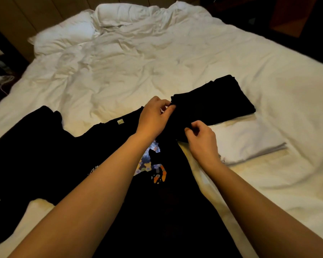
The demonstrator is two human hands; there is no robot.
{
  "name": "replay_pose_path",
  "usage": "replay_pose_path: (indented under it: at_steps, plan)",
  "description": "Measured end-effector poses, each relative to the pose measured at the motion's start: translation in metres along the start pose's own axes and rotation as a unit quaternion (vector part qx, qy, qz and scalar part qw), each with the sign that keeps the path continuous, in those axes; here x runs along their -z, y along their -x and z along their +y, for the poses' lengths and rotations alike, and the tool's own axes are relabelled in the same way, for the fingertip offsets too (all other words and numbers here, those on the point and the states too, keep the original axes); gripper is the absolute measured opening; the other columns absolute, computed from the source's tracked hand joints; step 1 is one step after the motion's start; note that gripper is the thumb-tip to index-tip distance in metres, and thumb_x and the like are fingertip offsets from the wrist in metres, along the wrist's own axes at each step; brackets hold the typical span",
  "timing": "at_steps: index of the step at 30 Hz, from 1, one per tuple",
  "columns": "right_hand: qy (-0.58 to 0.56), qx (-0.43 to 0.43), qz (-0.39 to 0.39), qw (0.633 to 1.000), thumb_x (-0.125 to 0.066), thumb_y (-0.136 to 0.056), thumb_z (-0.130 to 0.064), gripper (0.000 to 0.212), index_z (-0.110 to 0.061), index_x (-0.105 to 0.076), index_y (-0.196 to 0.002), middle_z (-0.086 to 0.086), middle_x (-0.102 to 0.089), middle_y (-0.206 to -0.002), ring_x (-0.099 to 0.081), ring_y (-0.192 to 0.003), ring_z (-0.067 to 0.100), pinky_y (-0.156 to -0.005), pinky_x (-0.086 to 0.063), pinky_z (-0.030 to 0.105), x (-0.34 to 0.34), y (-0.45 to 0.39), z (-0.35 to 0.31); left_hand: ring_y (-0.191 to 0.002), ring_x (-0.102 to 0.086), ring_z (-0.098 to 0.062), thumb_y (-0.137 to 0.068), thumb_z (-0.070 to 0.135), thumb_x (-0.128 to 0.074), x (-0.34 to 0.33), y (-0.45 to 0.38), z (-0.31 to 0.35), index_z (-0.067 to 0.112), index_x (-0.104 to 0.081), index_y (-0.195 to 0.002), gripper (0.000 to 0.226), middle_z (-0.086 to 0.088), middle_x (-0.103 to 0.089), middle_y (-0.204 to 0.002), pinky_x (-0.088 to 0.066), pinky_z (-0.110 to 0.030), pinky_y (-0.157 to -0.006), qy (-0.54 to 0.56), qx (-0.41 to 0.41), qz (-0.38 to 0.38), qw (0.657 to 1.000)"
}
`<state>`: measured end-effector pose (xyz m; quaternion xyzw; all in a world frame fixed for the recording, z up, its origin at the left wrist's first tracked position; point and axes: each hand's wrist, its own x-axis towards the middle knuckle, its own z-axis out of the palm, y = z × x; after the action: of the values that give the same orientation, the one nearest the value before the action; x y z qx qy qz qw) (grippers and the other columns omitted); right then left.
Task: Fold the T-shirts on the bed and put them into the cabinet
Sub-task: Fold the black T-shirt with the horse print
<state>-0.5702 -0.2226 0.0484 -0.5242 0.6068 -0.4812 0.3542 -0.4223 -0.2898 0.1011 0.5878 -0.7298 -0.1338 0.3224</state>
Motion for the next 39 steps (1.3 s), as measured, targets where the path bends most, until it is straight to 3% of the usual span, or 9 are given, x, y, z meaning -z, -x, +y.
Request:
replay_pose_path:
  at_steps: [11, 15, 21, 23, 26, 28, 30, 34, 39]
  plan:
    - [0.091, 0.06, 0.049, 0.993, -0.057, -0.093, -0.015, 0.026, -0.016, -0.072, -0.114, 0.005, -0.061, -0.109, -0.062, -0.099, 0.022, -0.091, -0.052, 0.039, 0.038, -0.063, -0.012, -0.062, -0.042, -0.011, -0.081, 0.013, -0.069, 0.008, -0.024, 0.033, 0.011, -0.052, -0.071, 0.02, 0.002, -0.049, -0.067, -0.033, -0.028, -0.061, 0.062, 0.026, -0.152, 0.986]
    - [0.03, 0.014, 0.002, 0.999, -0.059, -0.09, -0.009, 0.024, -0.018, -0.077, -0.103, -0.001, -0.074, -0.089, -0.07, -0.077, 0.011, -0.072, -0.06, 0.031, 0.049, -0.087, -0.029, -0.065, -0.05, -0.013, -0.08, 0.011, -0.069, -0.002, 0.001, 0.023, 0.008, -0.051, -0.075, 0.019, -0.003, -0.055, -0.076, -0.039, -0.029, -0.065, 0.13, 0.015, -0.134, 0.982]
    - [-0.065, 0.009, -0.136, 0.989, -0.051, -0.095, -0.006, 0.03, -0.024, -0.073, -0.088, -0.011, -0.069, -0.076, -0.064, -0.07, 0.007, -0.059, -0.051, 0.023, 0.05, -0.087, -0.05, -0.105, -0.058, -0.004, -0.082, 0.03, -0.079, -0.01, 0.024, 0.022, 0.019, -0.071, -0.075, 0.015, 0.01, -0.066, -0.108, -0.042, -0.014, -0.09, 0.092, -0.05, -0.209, 0.972]
    - [-0.105, -0.008, -0.149, 0.983, -0.049, -0.097, -0.008, 0.03, -0.024, -0.073, -0.088, 0.0, -0.07, -0.081, -0.063, -0.07, 0.016, -0.058, -0.049, 0.026, 0.048, -0.082, -0.049, -0.096, -0.066, -0.01, -0.084, 0.037, -0.067, -0.011, 0.022, 0.022, 0.019, -0.078, -0.081, 0.022, 0.008, -0.074, -0.095, -0.051, -0.032, -0.092, 0.154, -0.013, -0.174, 0.973]
    - [-0.17, -0.05, -0.177, 0.968, -0.043, -0.099, -0.01, 0.03, -0.018, -0.071, -0.091, 0.006, -0.067, -0.081, -0.06, -0.07, 0.022, -0.059, -0.049, 0.031, 0.05, -0.078, -0.043, -0.085, -0.067, -0.018, -0.091, 0.022, -0.057, -0.012, 0.003, 0.02, 0.021, -0.072, -0.079, 0.019, 0.005, -0.071, -0.083, -0.055, -0.049, -0.083, 0.224, 0.074, 0.006, 0.972]
    - [-0.204, -0.067, -0.202, 0.956, -0.039, -0.101, -0.011, 0.032, -0.014, -0.069, -0.095, 0.007, -0.066, -0.085, -0.062, -0.078, 0.02, -0.068, -0.05, 0.032, 0.053, -0.077, -0.038, -0.095, -0.063, -0.015, -0.095, 0.015, -0.058, -0.011, -0.014, 0.024, 0.023, -0.07, -0.099, 0.015, 0.004, -0.067, -0.101, -0.055, -0.044, -0.085, 0.222, 0.107, 0.006, 0.969]
    - [-0.224, -0.074, -0.222, 0.946, -0.037, -0.102, -0.011, 0.033, -0.013, -0.069, -0.098, 0.009, -0.067, -0.092, -0.065, -0.085, 0.019, -0.075, -0.052, 0.032, 0.057, -0.076, -0.035, -0.098, -0.06, -0.011, -0.098, 0.014, -0.057, -0.012, -0.028, 0.031, 0.021, -0.066, -0.12, 0.025, 0.003, -0.061, -0.11, -0.052, -0.03, -0.081, 0.213, 0.127, -0.094, 0.964]
    - [-0.255, -0.083, -0.197, 0.943, -0.039, -0.101, -0.006, 0.032, -0.01, -0.071, -0.103, 0.01, -0.069, -0.096, -0.068, -0.088, 0.017, -0.071, -0.054, 0.025, 0.062, -0.078, -0.032, -0.063, -0.059, -0.004, -0.098, 0.016, -0.061, -0.019, -0.04, 0.04, 0.02, -0.071, -0.093, 0.013, 0.002, -0.066, -0.081, -0.045, -0.018, -0.063, 0.215, 0.139, -0.181, 0.95]
    - [-0.264, -0.124, -0.08, 0.953, -0.045, -0.102, -0.011, 0.027, -0.015, -0.064, -0.12, 0.008, -0.068, -0.103, -0.066, -0.092, 0.018, -0.073, -0.056, 0.026, 0.052, -0.074, -0.025, -0.072, -0.065, 0.002, -0.094, 0.019, -0.069, -0.036, -0.05, 0.038, 0.015, -0.074, -0.102, 0.01, 0.007, -0.071, -0.085, -0.047, -0.012, -0.069, 0.188, 0.099, -0.164, 0.963]
